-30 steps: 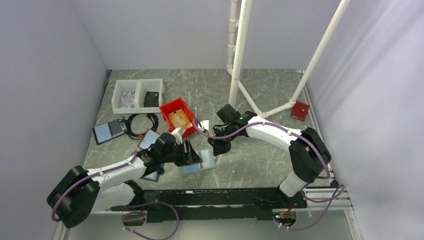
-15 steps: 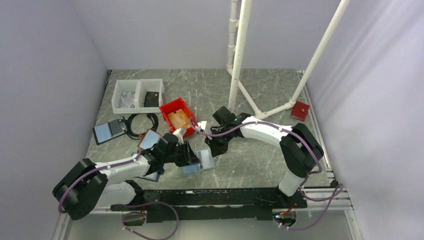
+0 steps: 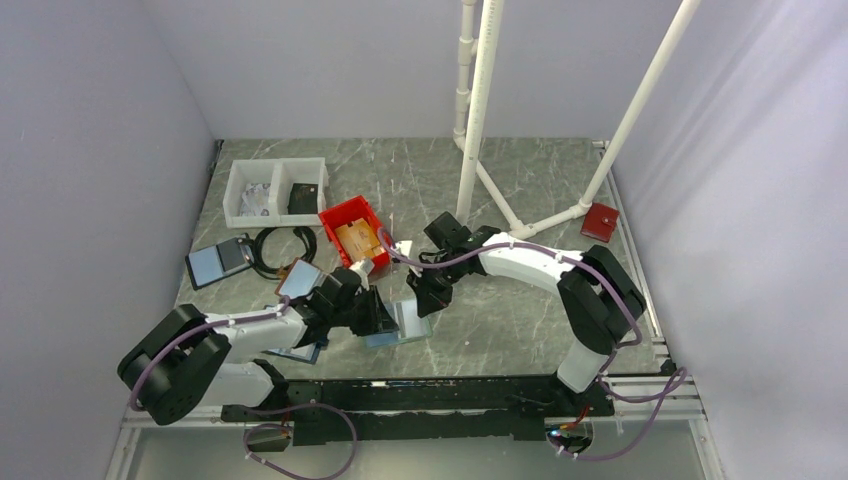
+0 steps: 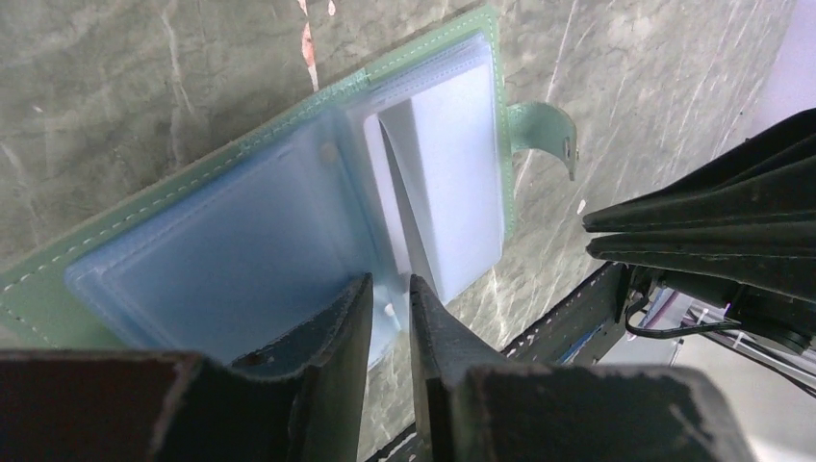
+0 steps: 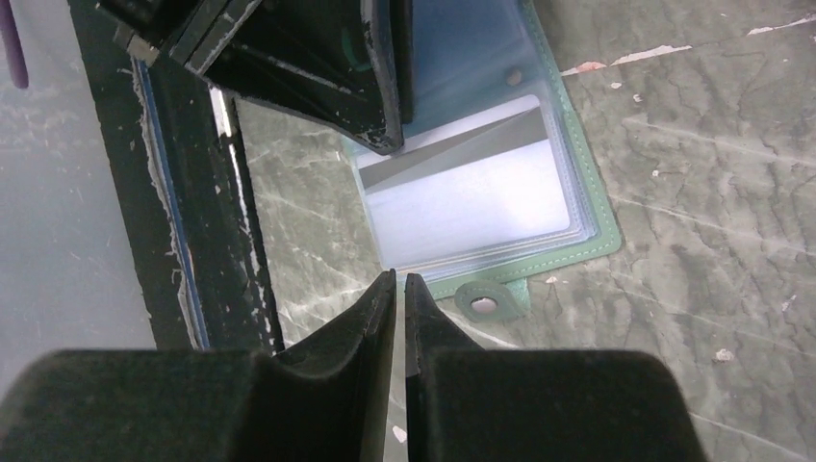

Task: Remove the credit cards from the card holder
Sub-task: Pick up the card holder from the center of the board.

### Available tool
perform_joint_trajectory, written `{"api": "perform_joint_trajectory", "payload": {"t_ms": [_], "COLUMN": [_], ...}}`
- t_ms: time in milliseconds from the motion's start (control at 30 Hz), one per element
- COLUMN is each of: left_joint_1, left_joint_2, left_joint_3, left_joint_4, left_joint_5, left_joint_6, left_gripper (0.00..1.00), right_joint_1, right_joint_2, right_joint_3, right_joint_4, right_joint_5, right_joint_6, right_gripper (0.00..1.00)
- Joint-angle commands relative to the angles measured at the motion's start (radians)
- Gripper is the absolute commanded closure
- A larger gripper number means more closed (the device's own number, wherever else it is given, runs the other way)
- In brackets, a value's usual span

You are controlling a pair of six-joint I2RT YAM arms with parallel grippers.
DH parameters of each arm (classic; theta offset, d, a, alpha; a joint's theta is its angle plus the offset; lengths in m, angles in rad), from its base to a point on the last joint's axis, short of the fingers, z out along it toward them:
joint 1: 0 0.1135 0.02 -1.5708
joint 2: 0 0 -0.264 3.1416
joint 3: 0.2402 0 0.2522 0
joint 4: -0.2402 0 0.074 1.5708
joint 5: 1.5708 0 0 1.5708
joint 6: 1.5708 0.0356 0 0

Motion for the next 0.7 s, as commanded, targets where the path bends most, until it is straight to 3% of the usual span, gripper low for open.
{"api": "perform_joint_trajectory", "payload": {"t_ms": [0,667], "left_joint_1": [-0.007,-0.007], "left_joint_2": [0.031,0.054], "left_joint_3": [0.035,0.009], "left_joint_4": [0.025,0.045], "left_joint_5": [-0.021,-0.029], "left_joint_6": [-0.004,-0.009], "left_gripper": [0.74,0.83], "right_joint_1": [0.000,-0.006], "right_joint_2": [0.037,0.105], "right_joint_3": [0.025,0.022], "right_joint_4": [0.060,0.113], "right_joint_5": [-0.015,0.092], "right_joint_6": [0.088,0.196], "right_gripper": [0.89,0.86]}}
